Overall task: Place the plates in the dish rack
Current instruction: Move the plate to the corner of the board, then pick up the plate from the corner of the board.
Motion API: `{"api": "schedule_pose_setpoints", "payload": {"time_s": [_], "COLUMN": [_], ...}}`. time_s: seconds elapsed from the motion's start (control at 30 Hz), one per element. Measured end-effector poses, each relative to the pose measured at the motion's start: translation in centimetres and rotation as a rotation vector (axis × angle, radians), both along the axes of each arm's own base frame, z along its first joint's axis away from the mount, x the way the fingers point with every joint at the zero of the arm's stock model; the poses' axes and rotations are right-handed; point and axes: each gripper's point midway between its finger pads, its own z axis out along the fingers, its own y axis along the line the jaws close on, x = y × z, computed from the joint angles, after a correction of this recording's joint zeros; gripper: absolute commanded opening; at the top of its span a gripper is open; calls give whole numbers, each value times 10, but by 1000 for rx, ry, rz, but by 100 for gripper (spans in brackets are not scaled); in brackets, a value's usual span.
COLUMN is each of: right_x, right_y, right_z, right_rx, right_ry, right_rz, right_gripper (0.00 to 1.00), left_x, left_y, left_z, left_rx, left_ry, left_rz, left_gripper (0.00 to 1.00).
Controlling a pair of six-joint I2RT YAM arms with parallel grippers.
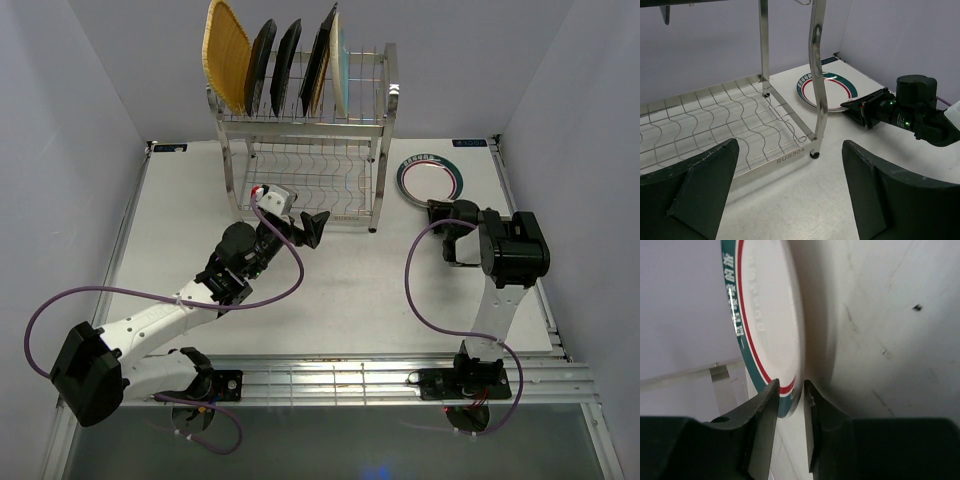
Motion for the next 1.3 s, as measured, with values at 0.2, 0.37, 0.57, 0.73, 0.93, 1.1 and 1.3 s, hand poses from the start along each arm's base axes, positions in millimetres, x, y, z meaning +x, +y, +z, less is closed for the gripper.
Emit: {"api": "schedule_pose_setpoints", "payload": {"time_s": [0.2,0.37,0.57,0.73,0.93,1.1,1.3], "right_x": [-8,-27,-39,-32,-19,-1,-17], "right_y": [14,14,12,11,46,91,49], "right_z": [14,30,61,88,109,128,119], "right_rx": [21,-2,-180,-443,-871,-1236,-1595], "right_ry": [-47,-77,-110,-107,-47,-38,134], "right_rz": [56,68,129,213,321,423,476], "right_gripper": [61,71,71,70,71,73,81], "left_x": [-1,-2,-3,-4,-5,-5,-7], "left_y": [0,0,0,1,2,1,3], "left_z": [1,3,6,8,10,10,15], "left_rx": [-1,-6,-9,-14,-17,-17,-26], "left_ry": [-2,-7,-11,-17,-20,-20,-29], "left_rz": [-4,-6,-11,-11,-13,-14,-14], "left_gripper": [94,94,94,94,94,94,94]}}
